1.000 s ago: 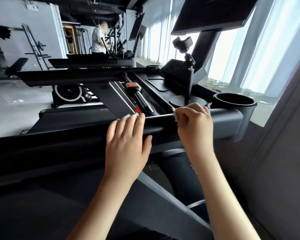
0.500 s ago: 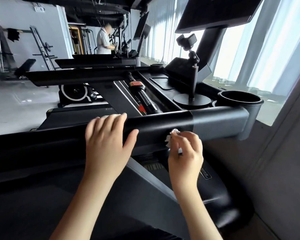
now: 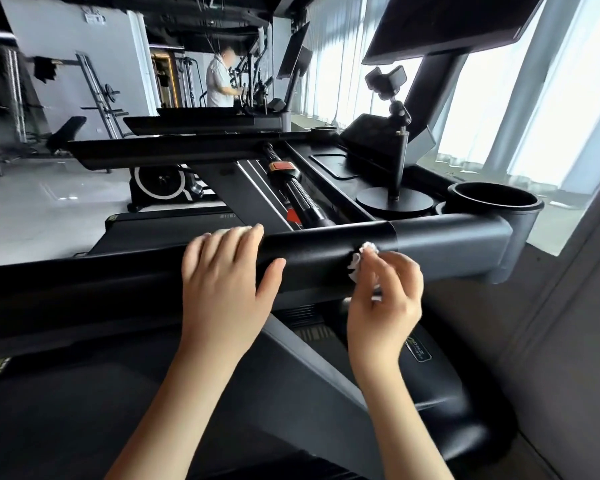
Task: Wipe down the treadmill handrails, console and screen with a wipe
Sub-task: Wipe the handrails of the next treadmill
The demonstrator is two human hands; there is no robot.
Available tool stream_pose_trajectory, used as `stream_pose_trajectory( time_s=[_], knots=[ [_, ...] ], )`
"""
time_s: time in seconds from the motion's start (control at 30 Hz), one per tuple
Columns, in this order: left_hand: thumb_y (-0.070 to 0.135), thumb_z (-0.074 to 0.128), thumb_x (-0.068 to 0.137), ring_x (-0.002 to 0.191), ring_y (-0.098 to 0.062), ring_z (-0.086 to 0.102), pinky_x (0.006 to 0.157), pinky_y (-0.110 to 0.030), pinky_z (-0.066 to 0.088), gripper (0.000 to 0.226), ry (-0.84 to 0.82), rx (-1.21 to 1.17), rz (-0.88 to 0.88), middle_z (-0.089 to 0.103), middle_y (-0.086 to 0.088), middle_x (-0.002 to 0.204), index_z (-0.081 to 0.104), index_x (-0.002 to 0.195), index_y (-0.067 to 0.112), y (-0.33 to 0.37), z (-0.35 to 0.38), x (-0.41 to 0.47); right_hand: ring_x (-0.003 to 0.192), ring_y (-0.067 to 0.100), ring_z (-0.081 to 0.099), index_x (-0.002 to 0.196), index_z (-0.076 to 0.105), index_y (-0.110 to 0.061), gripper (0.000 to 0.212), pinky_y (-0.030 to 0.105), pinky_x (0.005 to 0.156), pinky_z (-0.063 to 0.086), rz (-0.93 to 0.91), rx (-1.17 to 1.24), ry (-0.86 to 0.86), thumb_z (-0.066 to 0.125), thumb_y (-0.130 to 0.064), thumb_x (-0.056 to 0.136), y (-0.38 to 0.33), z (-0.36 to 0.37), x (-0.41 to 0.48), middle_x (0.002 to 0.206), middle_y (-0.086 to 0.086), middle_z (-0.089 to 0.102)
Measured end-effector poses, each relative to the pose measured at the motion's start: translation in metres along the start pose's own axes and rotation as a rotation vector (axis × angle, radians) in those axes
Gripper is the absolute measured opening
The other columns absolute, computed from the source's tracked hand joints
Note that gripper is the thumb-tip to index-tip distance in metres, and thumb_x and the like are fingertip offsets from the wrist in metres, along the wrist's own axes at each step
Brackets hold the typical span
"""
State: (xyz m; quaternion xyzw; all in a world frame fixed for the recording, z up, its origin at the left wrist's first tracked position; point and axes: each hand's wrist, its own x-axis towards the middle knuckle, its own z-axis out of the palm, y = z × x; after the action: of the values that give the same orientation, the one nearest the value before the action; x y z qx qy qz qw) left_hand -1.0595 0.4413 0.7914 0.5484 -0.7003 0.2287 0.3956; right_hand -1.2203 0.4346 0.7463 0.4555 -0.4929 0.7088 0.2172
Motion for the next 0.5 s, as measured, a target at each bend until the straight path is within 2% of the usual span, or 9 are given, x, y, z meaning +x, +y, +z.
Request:
stream_pose_trajectory(
  time_s=[0.07, 0.17, 0.27, 0.33, 0.4, 0.5],
  knots=[
    [0.041, 0.044, 0.090, 0.107, -0.028, 0.057, 0.102, -0.040, 0.029, 0.047, 0.006, -0.003, 0.000, 0.066, -0.005, 0.114, 0.063, 0.118, 0.008, 0.000, 0.001, 0.000, 0.087, 0.022, 0.055, 0.100, 0.074, -0.002, 0.018, 0.029, 0.082, 0.047, -0.012, 0.004, -0.011, 0.061, 0.004, 0.088, -0.006, 0.002, -0.003, 0.095, 0.010, 0.063],
    [0.041, 0.044, 0.090, 0.108, -0.028, 0.058, 0.101, -0.040, 0.029, 0.047, 0.015, -0.011, -0.003, 0.066, -0.005, 0.114, 0.063, 0.118, 0.009, 0.000, 0.002, 0.001, 0.086, 0.023, 0.051, 0.099, 0.074, -0.005, 0.026, 0.018, 0.084, 0.039, -0.146, 0.009, -0.176, 0.061, 0.010, 0.083, -0.022, 0.007, 0.005, 0.096, 0.005, 0.063],
    [0.041, 0.044, 0.090, 0.108, -0.028, 0.058, 0.101, -0.039, 0.029, 0.047, 0.008, -0.018, 0.002, 0.066, -0.004, 0.115, 0.063, 0.118, 0.009, 0.000, 0.001, 0.002, 0.073, 0.032, 0.054, 0.079, 0.075, -0.008, 0.013, 0.018, 0.067, 0.029, -0.203, -0.079, -0.294, 0.065, 0.000, 0.077, -0.025, 0.014, 0.045, 0.081, 0.008, 0.063],
    [0.041, 0.044, 0.090, 0.108, -0.028, 0.058, 0.101, -0.039, 0.029, 0.047, 0.007, -0.013, 0.007, 0.066, -0.005, 0.114, 0.063, 0.118, 0.009, -0.001, 0.001, 0.001, 0.065, 0.036, 0.056, 0.064, 0.072, -0.008, 0.018, 0.022, 0.061, 0.021, -0.161, -0.096, -0.393, 0.057, -0.006, 0.074, -0.028, 0.022, 0.067, 0.073, 0.010, 0.062],
    [0.041, 0.044, 0.090, 0.107, -0.028, 0.058, 0.100, -0.038, 0.029, 0.047, 0.011, -0.008, 0.013, 0.066, -0.005, 0.114, 0.063, 0.117, 0.008, -0.001, 0.001, 0.001, 0.064, 0.036, 0.056, 0.060, 0.071, -0.008, 0.027, 0.026, 0.064, 0.025, -0.180, -0.067, -0.512, 0.048, -0.010, 0.074, -0.035, 0.030, 0.071, 0.071, 0.010, 0.063],
    [0.042, 0.044, 0.090, 0.106, -0.028, 0.059, 0.099, -0.038, 0.030, 0.047, 0.017, -0.007, 0.013, 0.066, -0.005, 0.113, 0.064, 0.116, 0.008, -0.001, 0.001, 0.001, 0.068, 0.034, 0.059, 0.066, 0.074, -0.008, 0.020, 0.027, 0.068, 0.036, -0.259, 0.034, -0.675, 0.055, -0.008, 0.071, -0.040, 0.030, 0.068, 0.072, 0.008, 0.065]
  ],
)
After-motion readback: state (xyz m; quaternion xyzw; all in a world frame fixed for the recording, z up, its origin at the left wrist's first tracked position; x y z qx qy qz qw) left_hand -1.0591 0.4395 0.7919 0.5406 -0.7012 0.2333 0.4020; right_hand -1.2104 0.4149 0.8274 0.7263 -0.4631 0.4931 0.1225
